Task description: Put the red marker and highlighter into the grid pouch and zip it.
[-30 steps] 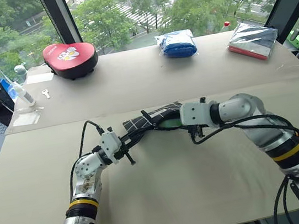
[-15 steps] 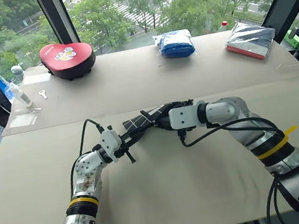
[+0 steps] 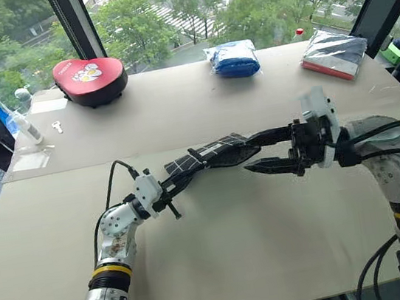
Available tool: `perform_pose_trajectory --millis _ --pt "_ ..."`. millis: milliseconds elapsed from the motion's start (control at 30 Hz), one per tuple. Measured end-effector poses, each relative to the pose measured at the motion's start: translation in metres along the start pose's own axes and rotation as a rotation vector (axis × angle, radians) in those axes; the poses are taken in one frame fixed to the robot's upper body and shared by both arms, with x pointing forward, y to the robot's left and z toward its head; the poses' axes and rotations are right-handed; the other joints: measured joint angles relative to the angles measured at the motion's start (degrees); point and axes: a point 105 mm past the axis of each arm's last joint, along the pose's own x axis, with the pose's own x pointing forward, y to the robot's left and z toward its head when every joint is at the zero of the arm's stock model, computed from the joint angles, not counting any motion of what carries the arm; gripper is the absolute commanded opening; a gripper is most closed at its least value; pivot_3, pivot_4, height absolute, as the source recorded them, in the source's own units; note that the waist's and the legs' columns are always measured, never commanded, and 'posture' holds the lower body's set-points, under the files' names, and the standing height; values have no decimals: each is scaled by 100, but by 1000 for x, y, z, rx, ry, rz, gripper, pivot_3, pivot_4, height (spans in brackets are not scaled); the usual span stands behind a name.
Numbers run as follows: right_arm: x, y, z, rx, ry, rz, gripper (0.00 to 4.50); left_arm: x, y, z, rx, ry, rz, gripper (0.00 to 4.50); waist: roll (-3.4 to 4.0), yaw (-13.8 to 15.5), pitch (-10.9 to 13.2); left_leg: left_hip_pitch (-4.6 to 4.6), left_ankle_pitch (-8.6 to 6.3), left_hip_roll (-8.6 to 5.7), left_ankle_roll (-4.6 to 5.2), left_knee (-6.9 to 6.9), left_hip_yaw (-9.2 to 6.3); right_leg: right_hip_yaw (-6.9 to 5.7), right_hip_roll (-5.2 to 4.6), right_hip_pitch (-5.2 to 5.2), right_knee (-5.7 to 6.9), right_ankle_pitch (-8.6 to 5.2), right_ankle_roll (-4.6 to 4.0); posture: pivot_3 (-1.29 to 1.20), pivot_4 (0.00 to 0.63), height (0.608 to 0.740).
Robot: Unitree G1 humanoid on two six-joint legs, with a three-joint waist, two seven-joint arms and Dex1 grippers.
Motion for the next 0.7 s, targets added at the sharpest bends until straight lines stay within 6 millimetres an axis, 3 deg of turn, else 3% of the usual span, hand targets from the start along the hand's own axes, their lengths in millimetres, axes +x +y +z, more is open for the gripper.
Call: perform_pose_trajectory --millis 100,200,267,533,700 --pt "30 -9 -4 23 -1 -89 3164 1 0 0 0 -2 -3 0 0 -10 0 0 4 2 -7 3 0 0 0 -4 14 2 -3 0 150 740" --pt "59 -21 -4 160 -52 -181 3164 2 -1 0 -1 -3 -8 0 0 -22 0 -2 5 3 -9 8 -1 1 1 -5 43 6 -8 0 150 740" --pt "69 -24 -9 220 -29 -218 3164 2 -1 0 -1 -3 -11 0 1 0 0 -4 5 -4 -8 9 -7 -3 -2 -7 42 7 -8 0 150 740" --pt "84 -25 -50 359 238 -321 3164 -1 -4 -3 -10 4 -10 0 2 -44 -1 -5 2 -4 -4 6 -8 -6 1 -13 41 7 -8 0 150 740" --pt "85 -25 -60 358 295 -339 3164 -1 -4 -3 -10 5 -11 0 2 -60 -1 -4 2 -5 -4 6 -7 -5 1 -12 42 7 -8 0 150 740"
